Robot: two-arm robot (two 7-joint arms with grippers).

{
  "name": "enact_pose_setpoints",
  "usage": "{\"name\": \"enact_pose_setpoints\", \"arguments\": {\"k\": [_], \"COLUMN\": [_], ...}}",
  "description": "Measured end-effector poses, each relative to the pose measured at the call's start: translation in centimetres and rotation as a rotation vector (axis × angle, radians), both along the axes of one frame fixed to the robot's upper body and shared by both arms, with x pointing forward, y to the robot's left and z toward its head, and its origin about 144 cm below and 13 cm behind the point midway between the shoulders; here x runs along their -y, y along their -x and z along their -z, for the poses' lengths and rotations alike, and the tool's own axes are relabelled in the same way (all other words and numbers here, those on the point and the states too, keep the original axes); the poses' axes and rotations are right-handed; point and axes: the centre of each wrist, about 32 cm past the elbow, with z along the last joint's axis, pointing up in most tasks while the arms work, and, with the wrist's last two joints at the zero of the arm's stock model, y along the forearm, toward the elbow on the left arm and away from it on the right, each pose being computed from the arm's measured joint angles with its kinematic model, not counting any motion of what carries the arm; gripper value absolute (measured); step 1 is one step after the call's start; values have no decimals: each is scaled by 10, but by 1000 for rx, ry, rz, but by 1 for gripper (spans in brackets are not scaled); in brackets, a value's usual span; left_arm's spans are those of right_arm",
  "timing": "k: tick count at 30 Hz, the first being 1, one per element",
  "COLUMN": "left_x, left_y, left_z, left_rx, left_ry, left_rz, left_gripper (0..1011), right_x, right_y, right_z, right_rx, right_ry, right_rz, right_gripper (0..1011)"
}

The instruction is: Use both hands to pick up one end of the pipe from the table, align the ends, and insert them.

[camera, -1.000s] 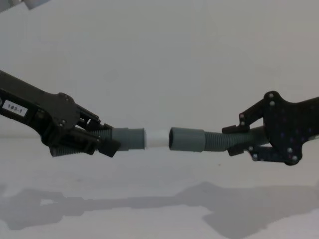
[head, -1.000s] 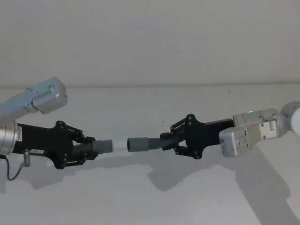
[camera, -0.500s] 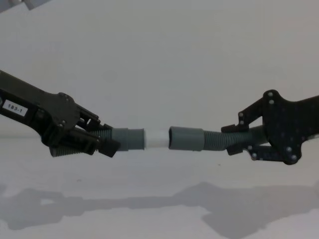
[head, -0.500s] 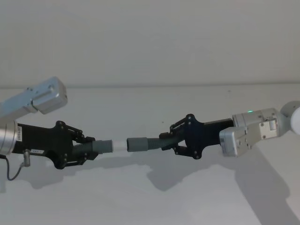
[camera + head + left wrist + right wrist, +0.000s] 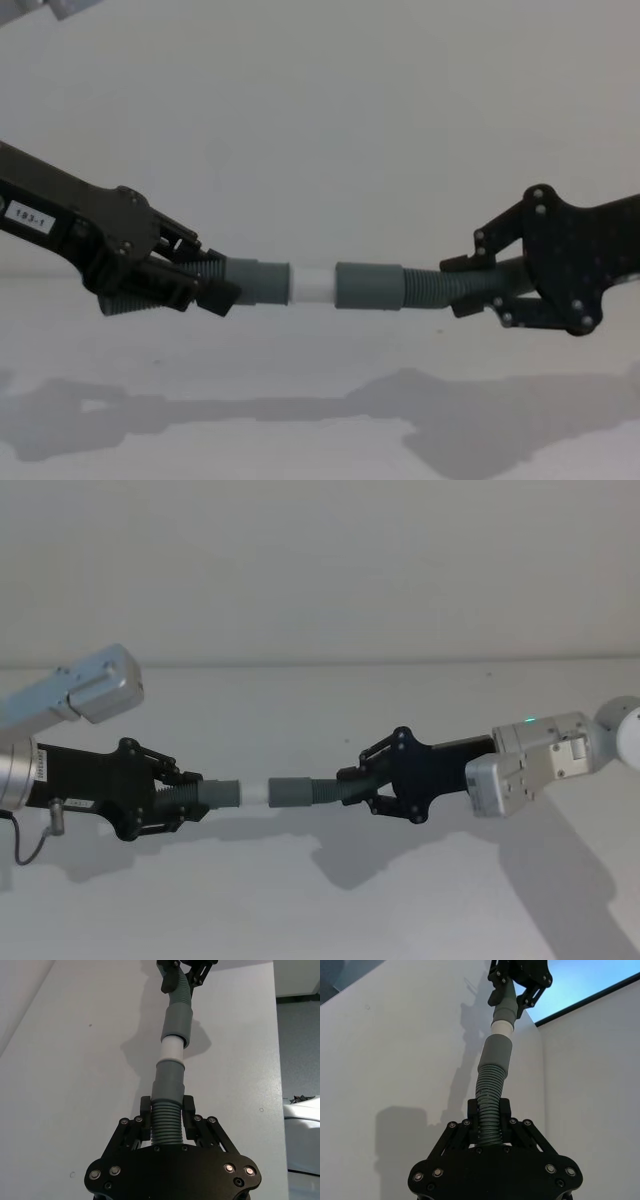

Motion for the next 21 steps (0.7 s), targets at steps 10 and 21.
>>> {"name": "enact_pose_setpoints", "arguments": {"k": [10,21], "left_x": [0,0], "left_y": [0,0], "left_z": [0,0], "left_rx": [0,0], "left_ry": [0,1], "left_rz": [0,1], "left_gripper": [332,332], "right_x": [-4,-8], "right_y": [-1,-2], "right_z": [2,3], "right_rx": [-7,-12], "right_ry": [1,-5], "right_rz": [-8,-13], "right_gripper": [214,214]}}
